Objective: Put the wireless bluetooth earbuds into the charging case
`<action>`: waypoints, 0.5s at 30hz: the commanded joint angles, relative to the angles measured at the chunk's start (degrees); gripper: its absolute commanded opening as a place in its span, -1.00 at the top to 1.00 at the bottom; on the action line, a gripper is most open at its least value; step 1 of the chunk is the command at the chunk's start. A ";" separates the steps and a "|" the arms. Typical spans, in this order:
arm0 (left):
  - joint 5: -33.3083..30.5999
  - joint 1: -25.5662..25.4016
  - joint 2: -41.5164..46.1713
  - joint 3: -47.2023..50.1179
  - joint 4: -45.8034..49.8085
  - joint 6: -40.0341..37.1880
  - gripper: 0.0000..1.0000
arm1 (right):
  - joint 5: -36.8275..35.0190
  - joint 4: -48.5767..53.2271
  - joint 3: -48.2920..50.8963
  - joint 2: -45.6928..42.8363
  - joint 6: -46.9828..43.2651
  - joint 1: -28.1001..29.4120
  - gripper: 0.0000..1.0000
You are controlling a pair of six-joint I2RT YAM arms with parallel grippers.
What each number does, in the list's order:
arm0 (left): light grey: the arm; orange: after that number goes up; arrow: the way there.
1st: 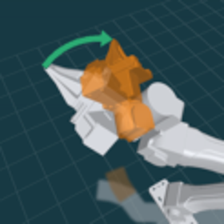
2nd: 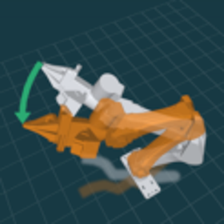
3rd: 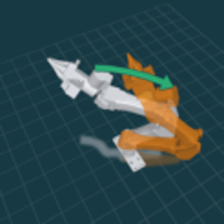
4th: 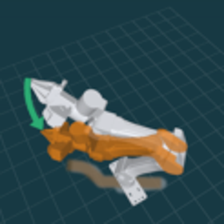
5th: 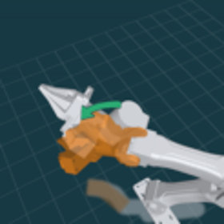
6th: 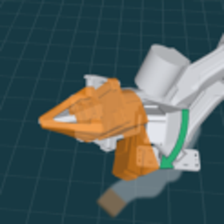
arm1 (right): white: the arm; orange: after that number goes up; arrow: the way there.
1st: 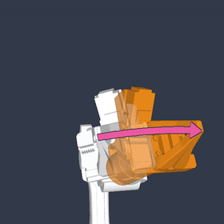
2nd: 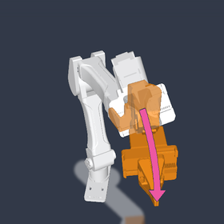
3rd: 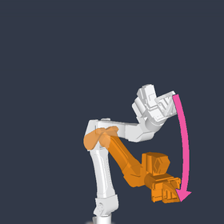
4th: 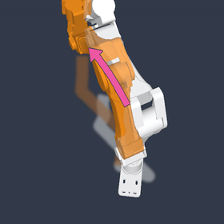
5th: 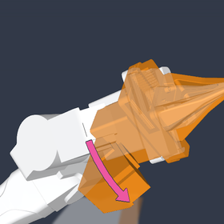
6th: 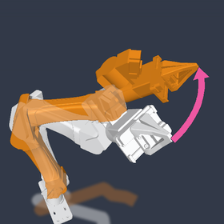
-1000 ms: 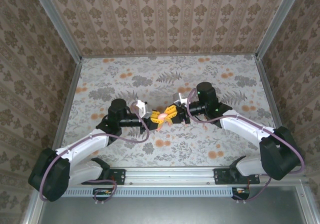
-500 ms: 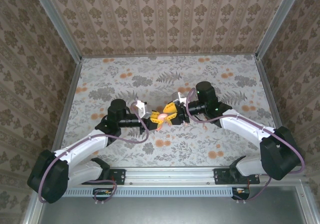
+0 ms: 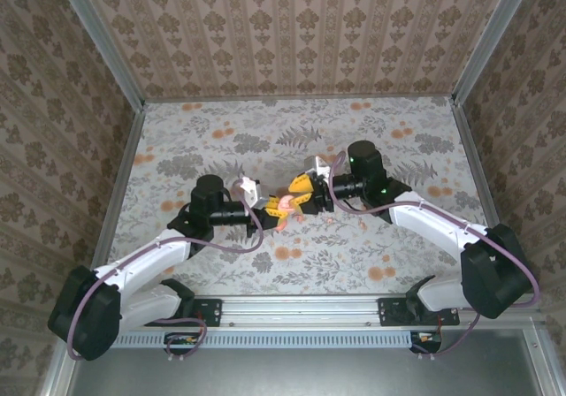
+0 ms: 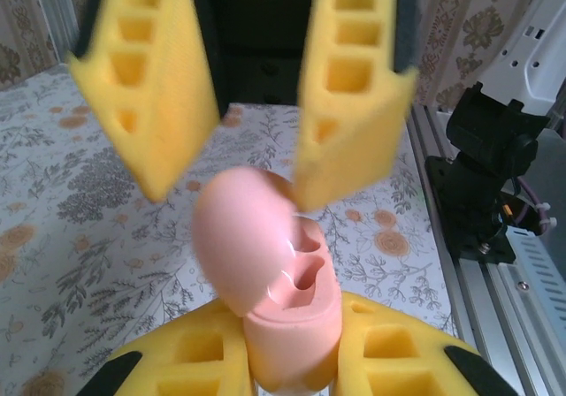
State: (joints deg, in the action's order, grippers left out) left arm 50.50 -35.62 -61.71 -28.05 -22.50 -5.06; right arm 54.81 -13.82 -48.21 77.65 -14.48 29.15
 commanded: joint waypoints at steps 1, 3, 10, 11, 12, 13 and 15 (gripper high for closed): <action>2.32 -0.51 1.46 -1.39 -0.17 -1.88 0.66 | -3.48 -3.31 -1.79 0.10 2.27 -0.86 0.18; 2.05 -0.49 1.56 -1.33 -0.17 -1.97 0.66 | -3.48 -3.39 -1.77 0.14 2.51 -1.07 0.18; 1.06 -0.51 1.95 -1.08 0.01 -2.13 0.67 | -3.06 -3.72 -1.37 -0.30 2.79 -1.28 0.17; 0.82 -0.51 1.95 -1.04 0.00 -2.10 0.67 | -2.87 -3.72 -1.29 -0.40 2.87 -1.32 0.17; 0.60 -0.51 1.95 -0.97 0.00 -2.17 0.67 | -2.77 -3.71 -1.28 -0.54 2.88 -1.37 0.17; 0.05 -0.51 2.03 -0.91 0.00 -2.23 0.67 | -2.65 -3.62 -1.24 -0.69 2.92 -1.39 0.17; -1.20 -0.51 2.02 -0.78 0.00 -2.09 0.67 | -2.38 -3.38 -1.26 -0.79 3.00 -1.44 0.17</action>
State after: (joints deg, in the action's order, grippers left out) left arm 50.19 -35.94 -60.97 -28.05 -22.28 -5.87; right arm 52.23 -16.38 -48.49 77.62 -12.36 28.10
